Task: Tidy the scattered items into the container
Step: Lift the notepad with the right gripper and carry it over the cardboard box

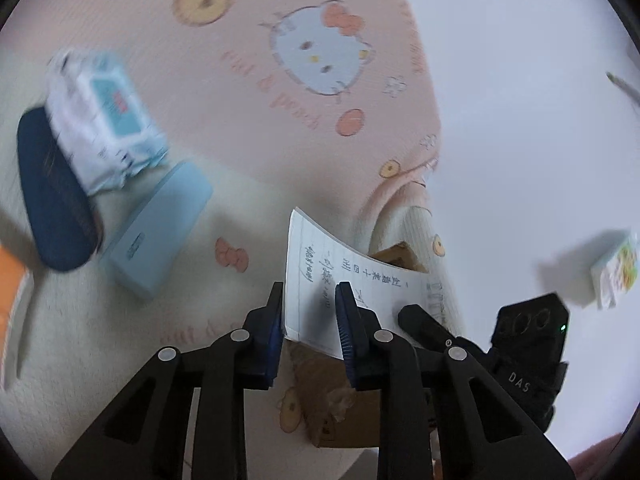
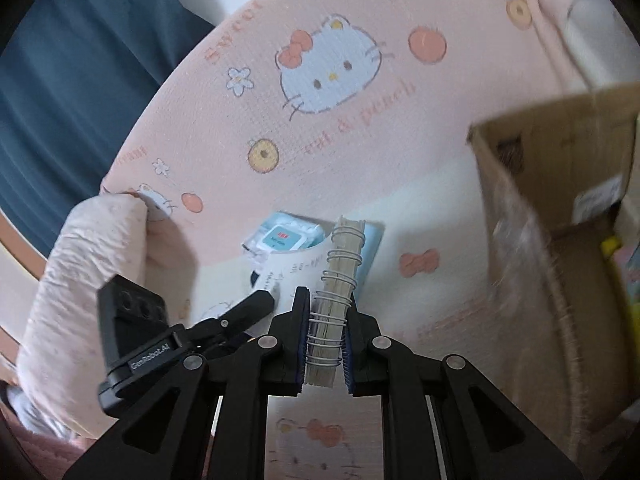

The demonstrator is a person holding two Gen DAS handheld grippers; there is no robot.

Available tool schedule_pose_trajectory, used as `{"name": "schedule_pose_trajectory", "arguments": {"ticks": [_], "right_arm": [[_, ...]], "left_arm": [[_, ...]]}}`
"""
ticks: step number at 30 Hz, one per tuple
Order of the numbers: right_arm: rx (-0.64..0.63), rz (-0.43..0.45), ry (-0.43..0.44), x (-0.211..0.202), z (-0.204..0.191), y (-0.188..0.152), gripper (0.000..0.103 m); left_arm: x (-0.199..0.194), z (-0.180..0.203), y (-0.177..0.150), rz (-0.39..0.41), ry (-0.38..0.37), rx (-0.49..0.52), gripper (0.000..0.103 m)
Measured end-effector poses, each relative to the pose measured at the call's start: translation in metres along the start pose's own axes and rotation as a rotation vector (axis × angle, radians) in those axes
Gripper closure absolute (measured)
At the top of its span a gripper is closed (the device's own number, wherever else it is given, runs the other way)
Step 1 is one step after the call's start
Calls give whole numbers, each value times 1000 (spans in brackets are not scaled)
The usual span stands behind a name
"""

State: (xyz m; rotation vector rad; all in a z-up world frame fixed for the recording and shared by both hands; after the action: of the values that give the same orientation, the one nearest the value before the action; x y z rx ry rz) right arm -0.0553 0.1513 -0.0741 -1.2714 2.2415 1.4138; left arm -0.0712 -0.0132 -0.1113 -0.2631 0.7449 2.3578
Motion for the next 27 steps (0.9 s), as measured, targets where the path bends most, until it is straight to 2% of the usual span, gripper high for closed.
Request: {"name": "schedule_pose_trajectory", "arguments": {"ticks": [4,8,17,27], "right_arm": [[-27,29,-32,-16,0,9,91],[-1,61,-51,-35,12,17,90],[54,168,-138,-79,40,42,88],[118,249,-204,-130,92,55,88]], "left_arm": [[2,19,2,-7,-8,44,76],[11,43,2,-21,0,125,77],[54,104,7,-80,-44,217,78],[118,156,-11,-225,-84,241,78]]}}
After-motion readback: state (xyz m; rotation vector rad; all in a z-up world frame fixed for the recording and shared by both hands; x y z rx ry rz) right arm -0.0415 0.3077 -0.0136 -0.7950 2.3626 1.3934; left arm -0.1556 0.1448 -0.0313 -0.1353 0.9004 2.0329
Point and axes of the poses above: each gripper's, at about its wrist camera, not at the fingertips, and x roughly the way its jaws point, z to its right, y to its top, the point moved 4 cm from there along x, roughly the way its jaws point, and after that the axes turned 6 degrees about z, right-handed, at the moved point
